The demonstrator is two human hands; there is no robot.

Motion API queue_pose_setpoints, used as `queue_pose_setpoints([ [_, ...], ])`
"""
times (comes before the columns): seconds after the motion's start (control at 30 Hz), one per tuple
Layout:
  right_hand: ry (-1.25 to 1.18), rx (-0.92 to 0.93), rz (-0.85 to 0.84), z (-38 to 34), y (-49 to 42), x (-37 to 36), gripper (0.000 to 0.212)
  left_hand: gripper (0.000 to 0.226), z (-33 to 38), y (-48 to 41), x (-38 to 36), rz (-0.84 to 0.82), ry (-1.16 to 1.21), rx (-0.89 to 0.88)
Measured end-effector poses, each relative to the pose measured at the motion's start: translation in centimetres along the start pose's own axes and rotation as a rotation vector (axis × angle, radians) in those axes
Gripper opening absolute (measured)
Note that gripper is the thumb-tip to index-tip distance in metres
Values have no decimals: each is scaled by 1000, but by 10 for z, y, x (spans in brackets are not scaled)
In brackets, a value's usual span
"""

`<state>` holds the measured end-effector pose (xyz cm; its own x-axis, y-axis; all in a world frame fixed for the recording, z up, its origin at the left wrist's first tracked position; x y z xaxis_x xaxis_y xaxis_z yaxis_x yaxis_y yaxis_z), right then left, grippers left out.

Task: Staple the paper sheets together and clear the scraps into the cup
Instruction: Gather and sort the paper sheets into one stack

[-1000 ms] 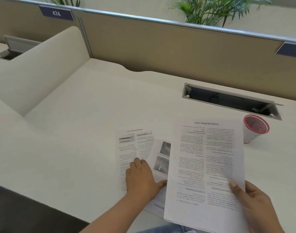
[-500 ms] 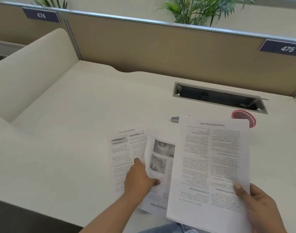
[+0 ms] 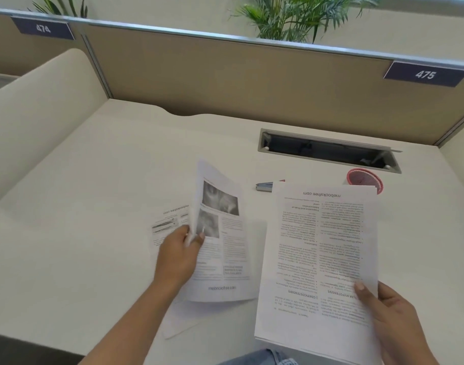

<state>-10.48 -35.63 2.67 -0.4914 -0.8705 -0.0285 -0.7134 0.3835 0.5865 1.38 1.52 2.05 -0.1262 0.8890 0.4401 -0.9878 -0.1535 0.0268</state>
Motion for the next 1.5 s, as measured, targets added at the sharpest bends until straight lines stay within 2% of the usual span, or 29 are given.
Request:
queue_pose_setpoints([
  [0.1, -3, -7, 15, 1, -2, 2, 14, 3, 21, -5, 29, 101, 214, -28],
  [0.2, -1, -9, 27, 2, -4, 1, 15, 7, 46, -8, 54, 148, 411, -47],
  [0.3, 13, -9, 18, 4, -3, -7, 15, 16, 74, -1, 57, 48, 543, -40],
  [0.43, 83, 28, -3, -1, 0, -26, 13, 31, 94, 23, 24, -91, 682, 54],
  [0.57, 119, 15, -85, -13, 11, -51, 11, 22, 96, 49, -17, -205, 654, 134],
  [0.7, 87, -24, -145, -22, 17, -67, 8, 12, 88, 58, -35, -203, 464, 115],
  [0.87, 31, -27, -151, -26, 17, -69, 15, 19, 91, 53, -28, -153, 192, -5],
  [0.97, 17, -16, -174, -29, 18, -68, 17, 35, 87, 43, -21, -102, 62, -50],
  [1.03, 20, -14, -193, -30, 19, -68, 19, 38, 79, 37, -22, -113, 209, 45],
  [1.13, 28, -15, -228, -31, 19, -70, 18, 24, 69, 33, -34, -241, 466, 205],
  [1.2, 34, -7, -267, -32, 20, -71, 18, 21, 72, 34, -39, -282, 501, 193],
  [1.27, 28, -6, -316, -32, 20, -73, 19, 22, 75, 34, -40, -225, 533, 194],
  [1.3, 27, 0, -349, -32, 20, -74, 24, 21, 75, 33, -40, -192, 546, 195],
  [1.4, 82, 21, -433, -33, 18, -73, 65, 20, 75, 31, -39, -145, 555, 187],
  [1.5, 129, 31, -454, -33, 18, -72, 75, 23, 73, 31, -40, -140, 574, 204],
])
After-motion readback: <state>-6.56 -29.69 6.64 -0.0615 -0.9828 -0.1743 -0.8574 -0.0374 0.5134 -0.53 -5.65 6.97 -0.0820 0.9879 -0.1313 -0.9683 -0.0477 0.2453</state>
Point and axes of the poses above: each hand's wrist, its own y-axis away from the middle knuckle, its own x-axis out of the back of the hand, z = x × y, the point moved 5 cm from there along -y, towards the middle knuckle, and after that the axes turned 10 degrees about -x, right-handed, at the moved point
